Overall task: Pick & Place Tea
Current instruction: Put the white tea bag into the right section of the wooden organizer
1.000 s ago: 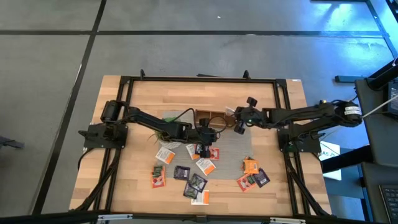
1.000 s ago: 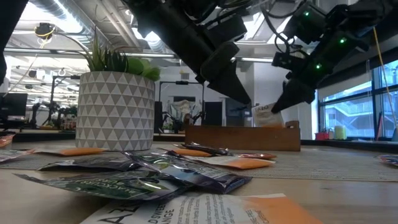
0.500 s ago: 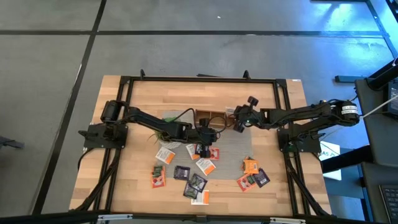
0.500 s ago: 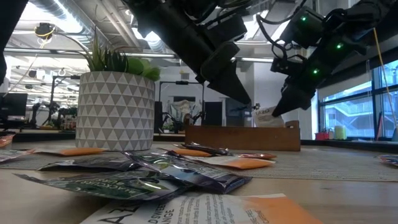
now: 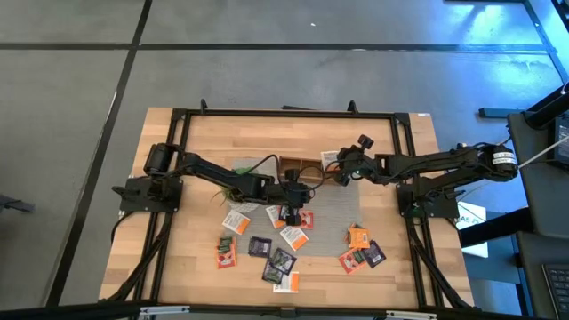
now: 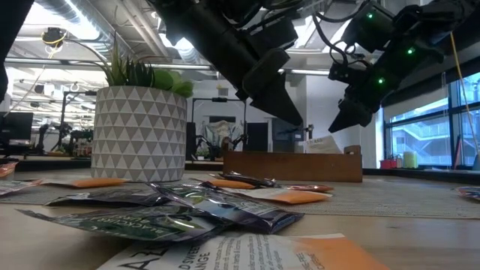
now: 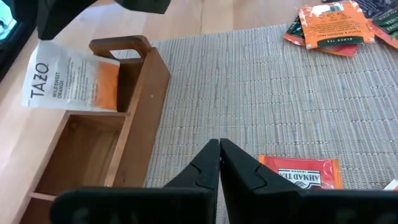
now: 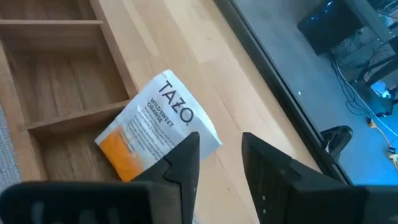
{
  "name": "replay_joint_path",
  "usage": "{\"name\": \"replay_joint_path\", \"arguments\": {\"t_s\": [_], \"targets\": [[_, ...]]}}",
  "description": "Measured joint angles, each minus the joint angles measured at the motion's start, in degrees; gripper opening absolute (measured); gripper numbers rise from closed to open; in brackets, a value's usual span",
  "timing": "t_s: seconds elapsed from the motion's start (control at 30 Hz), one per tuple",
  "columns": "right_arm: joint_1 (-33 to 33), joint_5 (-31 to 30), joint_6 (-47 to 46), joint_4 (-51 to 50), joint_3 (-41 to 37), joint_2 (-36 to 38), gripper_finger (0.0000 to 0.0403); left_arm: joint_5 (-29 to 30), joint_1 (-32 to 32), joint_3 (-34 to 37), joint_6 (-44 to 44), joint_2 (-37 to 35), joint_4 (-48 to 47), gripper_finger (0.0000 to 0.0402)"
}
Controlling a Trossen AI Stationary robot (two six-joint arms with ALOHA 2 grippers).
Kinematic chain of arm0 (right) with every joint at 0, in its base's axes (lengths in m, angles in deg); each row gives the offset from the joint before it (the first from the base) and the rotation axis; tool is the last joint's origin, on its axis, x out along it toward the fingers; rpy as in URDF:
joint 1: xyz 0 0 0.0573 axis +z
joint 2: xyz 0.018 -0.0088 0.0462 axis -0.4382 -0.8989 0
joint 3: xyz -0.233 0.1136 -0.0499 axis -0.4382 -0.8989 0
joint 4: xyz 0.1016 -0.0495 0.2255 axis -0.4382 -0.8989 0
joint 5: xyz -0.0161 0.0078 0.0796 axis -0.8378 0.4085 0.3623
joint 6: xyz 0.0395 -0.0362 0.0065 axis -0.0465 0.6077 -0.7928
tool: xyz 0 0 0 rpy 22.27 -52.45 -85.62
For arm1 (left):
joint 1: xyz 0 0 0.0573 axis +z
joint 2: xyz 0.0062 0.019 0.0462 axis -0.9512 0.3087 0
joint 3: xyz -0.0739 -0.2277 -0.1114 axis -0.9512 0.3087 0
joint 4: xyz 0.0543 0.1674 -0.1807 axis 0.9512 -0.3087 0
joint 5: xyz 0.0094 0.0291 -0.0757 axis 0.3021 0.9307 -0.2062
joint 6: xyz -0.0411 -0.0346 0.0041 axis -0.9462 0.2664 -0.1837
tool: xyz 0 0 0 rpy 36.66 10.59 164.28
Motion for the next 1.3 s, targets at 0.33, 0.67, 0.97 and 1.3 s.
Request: {"name": "replay_joint_path", "arguments": {"t_s": [0.33,0.67,0.97,1.3], "targets": [[1.75,1.86,-1.27,-0.55,0.00,2.27,0.0123,-3.47,0.00,0.00,-4.13,-0.01,-0.01,0.0010],[2.65,6.23,1.05,-4.64,0.00,8.41,0.0123,-4.35,-0.02,0.00,-4.16,-0.01,-0.01,0.0006],[-8.36,34.03,-0.18,-16.29,11.72,8.24,0.0113,-4.35,-0.02,0.00,-4.21,-0.01,-0.03,0.0010],[-22.10,45.97,9.35,-24.84,21.75,-1.67,0.0144,-9.40,-0.11,0.00,-5.33,-0.01,-0.76,0.0009]]}}
